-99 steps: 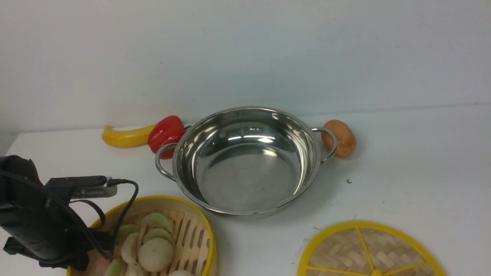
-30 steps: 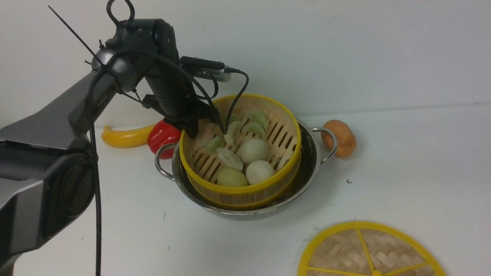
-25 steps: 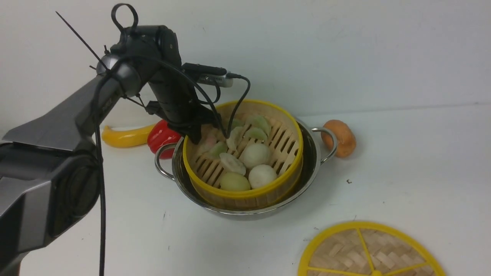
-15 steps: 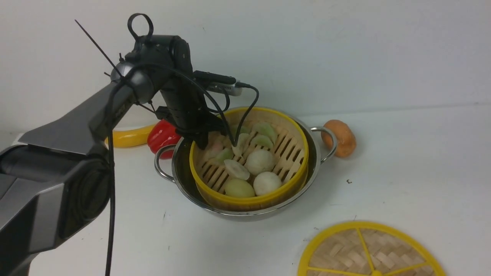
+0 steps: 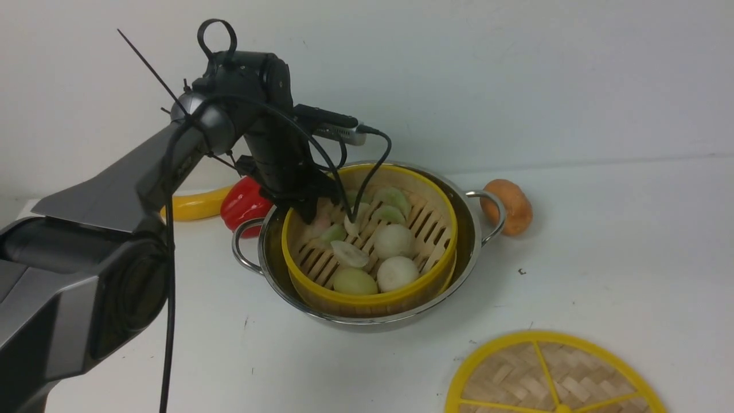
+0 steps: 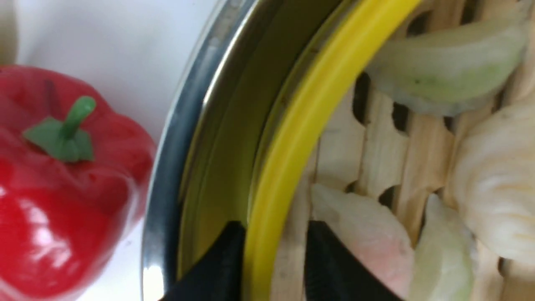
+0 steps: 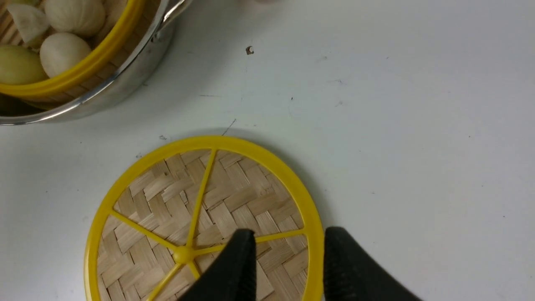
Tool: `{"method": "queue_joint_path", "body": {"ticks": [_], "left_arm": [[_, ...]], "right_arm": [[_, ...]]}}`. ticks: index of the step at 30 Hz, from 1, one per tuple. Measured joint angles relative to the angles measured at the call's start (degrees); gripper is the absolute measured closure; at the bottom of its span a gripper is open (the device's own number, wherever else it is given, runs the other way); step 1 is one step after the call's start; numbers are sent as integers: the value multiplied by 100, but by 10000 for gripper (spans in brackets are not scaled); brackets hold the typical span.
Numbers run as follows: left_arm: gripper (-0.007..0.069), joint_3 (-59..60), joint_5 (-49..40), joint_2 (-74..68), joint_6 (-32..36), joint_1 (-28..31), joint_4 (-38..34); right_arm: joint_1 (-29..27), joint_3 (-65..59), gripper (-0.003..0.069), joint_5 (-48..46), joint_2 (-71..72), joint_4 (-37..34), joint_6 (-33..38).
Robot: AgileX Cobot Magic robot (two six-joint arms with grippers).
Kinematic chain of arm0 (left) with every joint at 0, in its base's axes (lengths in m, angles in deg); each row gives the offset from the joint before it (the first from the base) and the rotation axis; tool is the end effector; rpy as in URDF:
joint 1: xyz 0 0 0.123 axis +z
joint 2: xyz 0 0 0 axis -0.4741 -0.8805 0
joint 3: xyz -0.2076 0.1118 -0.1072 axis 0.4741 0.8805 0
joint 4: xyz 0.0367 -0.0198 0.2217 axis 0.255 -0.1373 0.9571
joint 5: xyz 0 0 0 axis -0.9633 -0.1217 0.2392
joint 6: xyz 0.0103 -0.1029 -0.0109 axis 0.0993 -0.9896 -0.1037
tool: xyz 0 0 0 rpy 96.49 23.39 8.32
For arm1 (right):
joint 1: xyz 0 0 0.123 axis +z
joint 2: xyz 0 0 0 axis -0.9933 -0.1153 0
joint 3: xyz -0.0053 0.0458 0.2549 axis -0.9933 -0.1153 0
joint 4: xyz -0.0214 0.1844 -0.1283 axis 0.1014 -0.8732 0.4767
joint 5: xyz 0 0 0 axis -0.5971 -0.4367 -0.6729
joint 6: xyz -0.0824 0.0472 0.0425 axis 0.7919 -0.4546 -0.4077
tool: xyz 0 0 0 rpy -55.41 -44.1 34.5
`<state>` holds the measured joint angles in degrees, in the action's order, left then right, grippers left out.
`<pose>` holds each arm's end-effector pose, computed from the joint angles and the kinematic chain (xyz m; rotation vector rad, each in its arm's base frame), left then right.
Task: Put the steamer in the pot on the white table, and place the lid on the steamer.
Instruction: 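Place the bamboo steamer basket with dumplings into the steel pot with the left gripper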
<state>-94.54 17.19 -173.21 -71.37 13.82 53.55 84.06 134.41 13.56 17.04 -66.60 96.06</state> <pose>0.4583 -0.1221 0.1597 0.5739 2.8192 -0.0707 0.1571 0.0277 0.2907 -0.0998 2.5841 0.3317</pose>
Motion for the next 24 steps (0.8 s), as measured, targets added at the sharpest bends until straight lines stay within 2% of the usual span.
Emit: {"method": "queue_joint_path", "body": {"ticks": [3, 8, 18, 24], "left_arm": [[354, -4, -6, 0, 0, -19, -5], [326, -169, -29, 0, 0, -30, -5], [323, -1000, -46, 659, 0, -30, 98], [337, -991, -52, 2087, -50, -30, 109]], "right_arm": [[0, 0, 416, -12, 0, 0, 0], [0, 0, 416, -17, 0, 0, 0], [0, 7, 416, 9, -45, -50, 57], [150, 13, 416, 48, -785, -706, 446]]}}
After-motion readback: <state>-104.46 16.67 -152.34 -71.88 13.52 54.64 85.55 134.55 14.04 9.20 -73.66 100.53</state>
